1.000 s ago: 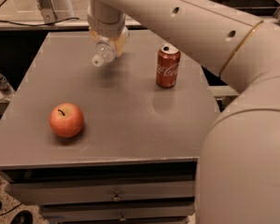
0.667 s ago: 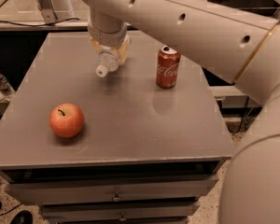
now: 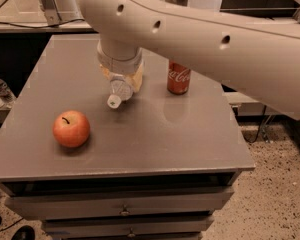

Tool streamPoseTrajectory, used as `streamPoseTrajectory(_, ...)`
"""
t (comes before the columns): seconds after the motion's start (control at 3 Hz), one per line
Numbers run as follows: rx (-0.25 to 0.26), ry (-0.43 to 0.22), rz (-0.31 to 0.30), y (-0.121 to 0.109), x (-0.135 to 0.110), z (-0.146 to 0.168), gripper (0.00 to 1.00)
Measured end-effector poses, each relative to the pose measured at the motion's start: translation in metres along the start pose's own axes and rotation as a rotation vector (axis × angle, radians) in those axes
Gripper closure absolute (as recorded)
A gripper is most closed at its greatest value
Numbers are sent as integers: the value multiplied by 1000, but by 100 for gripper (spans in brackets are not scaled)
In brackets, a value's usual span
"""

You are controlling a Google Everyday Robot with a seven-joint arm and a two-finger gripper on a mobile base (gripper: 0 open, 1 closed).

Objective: Move blue plastic bottle near apple

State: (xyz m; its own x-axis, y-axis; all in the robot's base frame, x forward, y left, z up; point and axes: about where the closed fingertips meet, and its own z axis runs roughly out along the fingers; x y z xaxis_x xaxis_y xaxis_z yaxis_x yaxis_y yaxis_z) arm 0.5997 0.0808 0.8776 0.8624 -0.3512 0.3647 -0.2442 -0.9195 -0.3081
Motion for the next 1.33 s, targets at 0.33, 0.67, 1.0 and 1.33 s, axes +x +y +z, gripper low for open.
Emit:
streamPoseTrajectory(0.33, 15, -34, 13, 15, -35, -11, 100)
streamPoseTrajectory(0.67, 33, -65, 41, 31, -66, -20, 100)
streamPoseTrajectory(1.0, 55, -104, 71, 44, -96, -25, 100)
streamPoseTrajectory(1.33, 74, -144, 88, 49, -114, -23, 100)
